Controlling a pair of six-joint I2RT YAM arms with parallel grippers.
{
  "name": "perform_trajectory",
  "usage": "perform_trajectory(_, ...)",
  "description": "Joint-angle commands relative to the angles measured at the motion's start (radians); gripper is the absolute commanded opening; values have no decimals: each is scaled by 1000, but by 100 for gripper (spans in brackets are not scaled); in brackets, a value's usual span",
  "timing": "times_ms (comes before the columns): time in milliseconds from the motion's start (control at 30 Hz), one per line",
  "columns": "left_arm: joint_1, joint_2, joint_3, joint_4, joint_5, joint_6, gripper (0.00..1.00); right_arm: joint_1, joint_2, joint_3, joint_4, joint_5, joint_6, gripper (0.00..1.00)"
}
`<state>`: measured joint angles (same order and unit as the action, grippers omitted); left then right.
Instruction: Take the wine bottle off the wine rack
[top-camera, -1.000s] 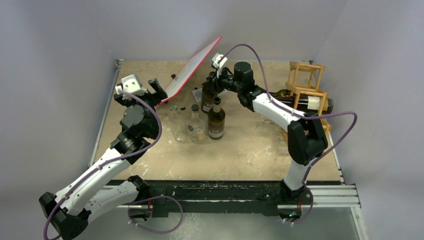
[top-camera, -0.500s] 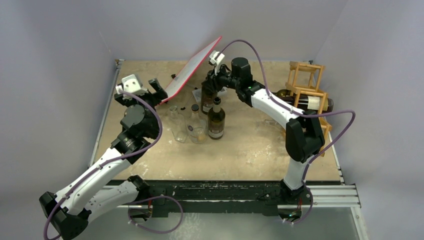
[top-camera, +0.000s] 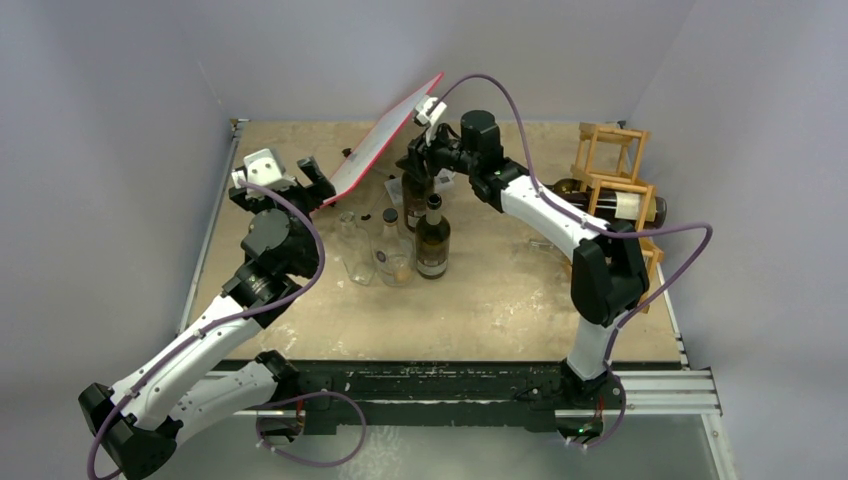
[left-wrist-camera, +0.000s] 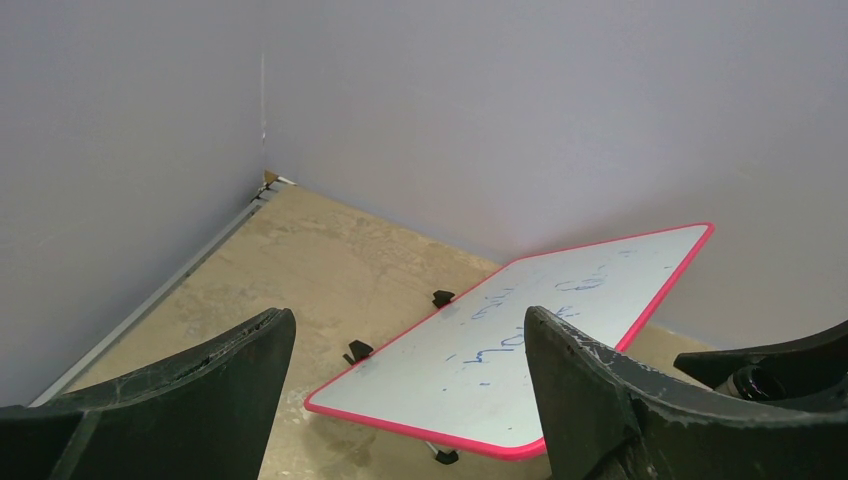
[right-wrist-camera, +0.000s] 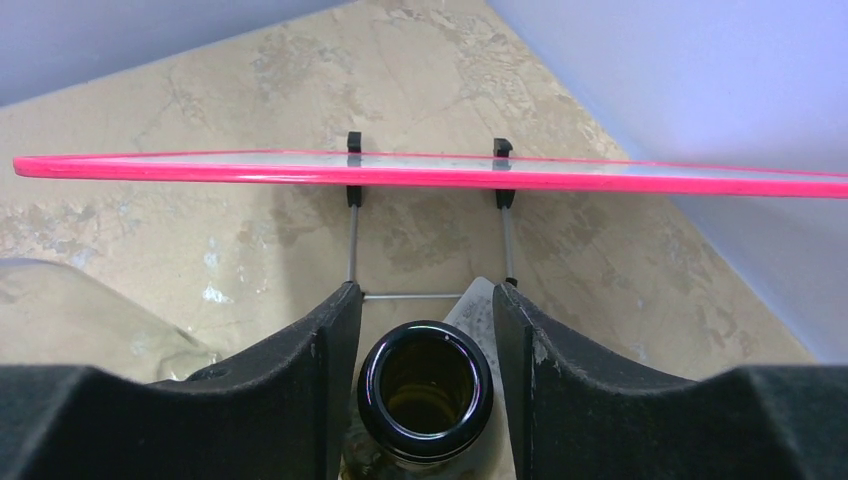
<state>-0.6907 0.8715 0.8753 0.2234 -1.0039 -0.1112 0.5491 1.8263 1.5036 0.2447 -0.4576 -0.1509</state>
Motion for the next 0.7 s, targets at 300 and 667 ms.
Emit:
perform_trajectory(300,-3,-10,11,37,1,10,83,4,-240,29,-83,135,-71,60)
perform_trajectory(667,-4,-21,12,33,8,-2,84,5,-607,-128,-328,405,-170,76)
